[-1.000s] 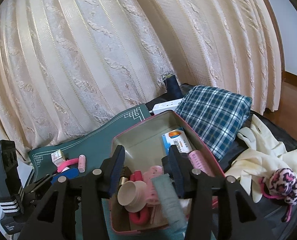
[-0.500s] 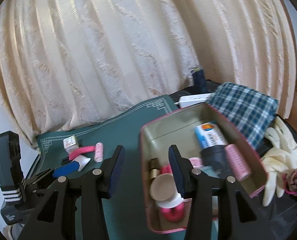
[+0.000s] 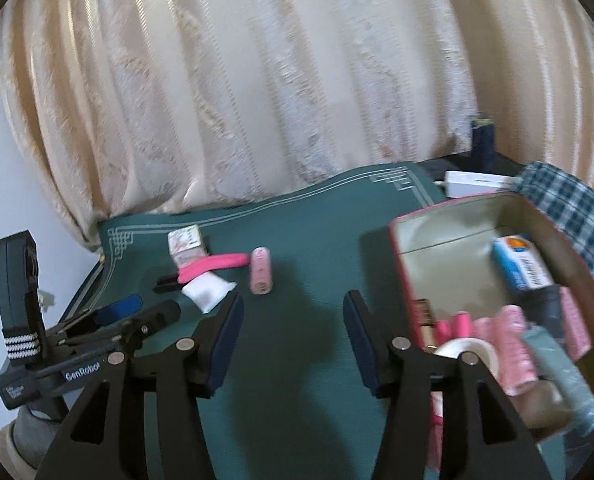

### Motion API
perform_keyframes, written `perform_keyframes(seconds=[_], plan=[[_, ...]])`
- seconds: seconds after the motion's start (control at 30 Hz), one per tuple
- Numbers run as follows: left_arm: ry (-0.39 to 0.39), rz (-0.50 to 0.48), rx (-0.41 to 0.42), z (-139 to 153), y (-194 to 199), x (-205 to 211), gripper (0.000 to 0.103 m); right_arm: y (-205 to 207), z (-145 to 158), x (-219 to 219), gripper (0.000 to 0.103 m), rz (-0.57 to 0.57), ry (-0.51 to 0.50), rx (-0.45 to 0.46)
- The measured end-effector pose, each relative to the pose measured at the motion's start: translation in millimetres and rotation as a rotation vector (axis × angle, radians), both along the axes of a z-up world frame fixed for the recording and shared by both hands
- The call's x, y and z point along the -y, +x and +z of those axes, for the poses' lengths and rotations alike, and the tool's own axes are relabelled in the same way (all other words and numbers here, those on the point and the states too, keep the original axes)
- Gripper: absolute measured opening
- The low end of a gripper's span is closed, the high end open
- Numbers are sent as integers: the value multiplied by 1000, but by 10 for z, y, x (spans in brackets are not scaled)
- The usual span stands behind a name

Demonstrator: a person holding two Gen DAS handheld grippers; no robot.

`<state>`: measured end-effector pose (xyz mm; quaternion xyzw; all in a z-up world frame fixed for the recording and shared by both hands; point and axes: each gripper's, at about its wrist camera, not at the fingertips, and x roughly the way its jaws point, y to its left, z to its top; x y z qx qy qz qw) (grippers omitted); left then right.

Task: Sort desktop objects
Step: 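Move both open tools back over the table toward the pink roller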

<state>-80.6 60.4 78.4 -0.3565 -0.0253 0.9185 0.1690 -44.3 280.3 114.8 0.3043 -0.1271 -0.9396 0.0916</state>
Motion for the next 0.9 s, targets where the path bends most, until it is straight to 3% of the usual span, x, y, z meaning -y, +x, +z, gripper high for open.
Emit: perform_keyframes(seconds=[0.47, 0.9], plan=[[6, 111, 69, -261, -306, 698, 83, -747, -381, 570, 56, 68, 57, 140], [38, 132, 137, -533, -477, 875, 83, -1470, -696, 741, 56, 48, 97, 230]])
